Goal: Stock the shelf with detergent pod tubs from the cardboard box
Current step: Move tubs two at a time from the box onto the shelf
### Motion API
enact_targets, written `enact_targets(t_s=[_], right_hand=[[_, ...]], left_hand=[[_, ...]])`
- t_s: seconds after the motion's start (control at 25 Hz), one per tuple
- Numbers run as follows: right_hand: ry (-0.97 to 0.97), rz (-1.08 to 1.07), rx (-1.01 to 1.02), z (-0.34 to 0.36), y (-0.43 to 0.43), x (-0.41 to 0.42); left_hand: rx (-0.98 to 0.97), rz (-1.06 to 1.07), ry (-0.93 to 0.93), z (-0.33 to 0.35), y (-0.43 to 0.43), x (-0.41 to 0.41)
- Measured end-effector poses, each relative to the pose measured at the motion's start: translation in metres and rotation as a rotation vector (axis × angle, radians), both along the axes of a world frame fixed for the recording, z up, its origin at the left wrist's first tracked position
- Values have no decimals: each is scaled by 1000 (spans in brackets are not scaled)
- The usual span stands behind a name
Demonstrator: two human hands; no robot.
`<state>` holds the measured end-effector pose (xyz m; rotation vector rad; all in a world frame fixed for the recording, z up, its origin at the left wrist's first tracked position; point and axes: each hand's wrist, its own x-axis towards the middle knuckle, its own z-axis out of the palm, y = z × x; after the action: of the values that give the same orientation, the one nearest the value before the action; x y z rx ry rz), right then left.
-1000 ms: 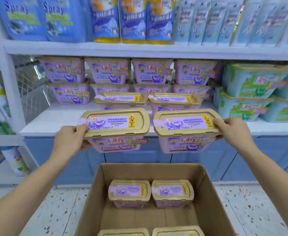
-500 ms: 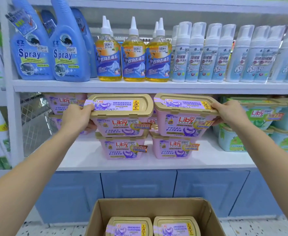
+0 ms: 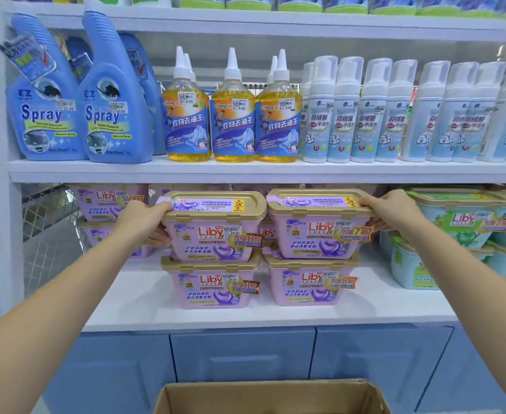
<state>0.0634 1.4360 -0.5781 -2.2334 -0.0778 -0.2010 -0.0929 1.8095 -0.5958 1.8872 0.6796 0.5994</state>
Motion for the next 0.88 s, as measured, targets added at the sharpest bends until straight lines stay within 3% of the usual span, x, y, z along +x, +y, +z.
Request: enact_targets(t_s=[0.52, 0.72, 0.88], right_hand=[[-1, -14, -9, 0, 8, 5], [64, 29, 342, -20, 4, 8], [58, 19, 230, -10, 9, 4]], left_hand=[[201, 190, -63, -7, -8, 8], [113, 207, -205, -33, -6, 4], [161, 203, -269, -77, 1, -5]])
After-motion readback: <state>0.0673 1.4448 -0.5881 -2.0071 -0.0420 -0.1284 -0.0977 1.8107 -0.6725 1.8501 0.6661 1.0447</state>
